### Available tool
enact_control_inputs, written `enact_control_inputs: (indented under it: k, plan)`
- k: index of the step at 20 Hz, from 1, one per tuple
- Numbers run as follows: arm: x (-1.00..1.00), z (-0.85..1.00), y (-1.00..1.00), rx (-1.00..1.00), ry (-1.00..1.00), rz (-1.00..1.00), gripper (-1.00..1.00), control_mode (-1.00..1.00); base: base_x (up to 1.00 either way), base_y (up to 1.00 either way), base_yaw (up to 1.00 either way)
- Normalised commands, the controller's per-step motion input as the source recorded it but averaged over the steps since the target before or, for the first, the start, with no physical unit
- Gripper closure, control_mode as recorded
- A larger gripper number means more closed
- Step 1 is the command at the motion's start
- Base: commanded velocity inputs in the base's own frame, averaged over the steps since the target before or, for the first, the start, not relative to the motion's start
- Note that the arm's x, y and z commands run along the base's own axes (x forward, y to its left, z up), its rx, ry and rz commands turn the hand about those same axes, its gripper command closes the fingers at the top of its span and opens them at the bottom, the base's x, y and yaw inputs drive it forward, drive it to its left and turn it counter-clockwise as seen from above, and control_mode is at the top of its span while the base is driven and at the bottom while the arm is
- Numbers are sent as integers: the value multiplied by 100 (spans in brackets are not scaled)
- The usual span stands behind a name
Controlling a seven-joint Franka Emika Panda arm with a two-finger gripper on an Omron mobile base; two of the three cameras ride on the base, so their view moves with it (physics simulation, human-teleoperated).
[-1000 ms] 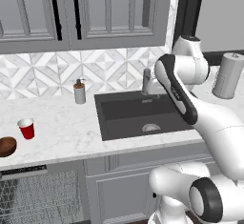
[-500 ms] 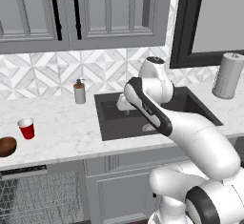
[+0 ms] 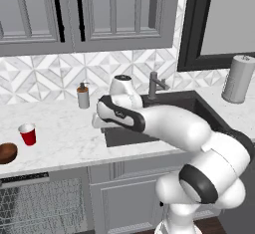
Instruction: Pick up the cup and bowl from the counter, place them in the dishwasher, and close the dishwasher door.
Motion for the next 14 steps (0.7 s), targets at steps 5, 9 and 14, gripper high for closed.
enact_control_inputs:
  k: [5,9,14]
  plan:
    - [32,-42,100,-5,15,0,-100,-100,0,0,0]
    - [39,-35,100,-2,4,0,-100,-100,0,0,0]
    - [48,-8,100,0,-1,0,-100,-100,0,0,0]
